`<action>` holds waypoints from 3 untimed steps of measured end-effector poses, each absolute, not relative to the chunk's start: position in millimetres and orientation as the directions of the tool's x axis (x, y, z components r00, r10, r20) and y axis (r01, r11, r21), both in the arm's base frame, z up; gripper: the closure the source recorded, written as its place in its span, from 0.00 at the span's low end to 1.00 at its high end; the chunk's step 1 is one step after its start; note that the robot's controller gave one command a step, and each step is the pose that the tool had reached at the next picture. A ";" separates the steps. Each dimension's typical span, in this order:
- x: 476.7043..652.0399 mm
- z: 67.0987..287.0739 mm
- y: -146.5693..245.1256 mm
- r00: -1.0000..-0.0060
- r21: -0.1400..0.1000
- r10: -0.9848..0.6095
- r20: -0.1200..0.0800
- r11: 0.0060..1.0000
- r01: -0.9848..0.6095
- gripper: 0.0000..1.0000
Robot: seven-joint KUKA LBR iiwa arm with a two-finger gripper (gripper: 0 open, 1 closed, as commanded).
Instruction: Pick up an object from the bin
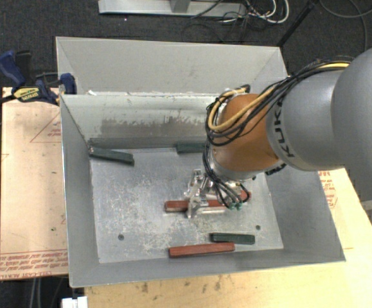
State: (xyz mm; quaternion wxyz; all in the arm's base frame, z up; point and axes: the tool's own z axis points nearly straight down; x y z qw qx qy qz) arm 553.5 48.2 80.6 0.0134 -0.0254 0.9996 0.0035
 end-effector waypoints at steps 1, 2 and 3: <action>549.1 90.2 47.0 -0.999 0.003 -0.052 -0.005 0.999 -0.052 1.00; 549.0 108.9 46.8 -0.999 0.001 -0.052 0.000 0.999 -0.052 1.00; 550.9 121.7 47.0 -0.999 0.001 -0.052 -0.005 0.999 -0.052 1.00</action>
Offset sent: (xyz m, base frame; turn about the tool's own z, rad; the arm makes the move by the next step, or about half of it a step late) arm 0.0000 -0.0001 0.0562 -0.0001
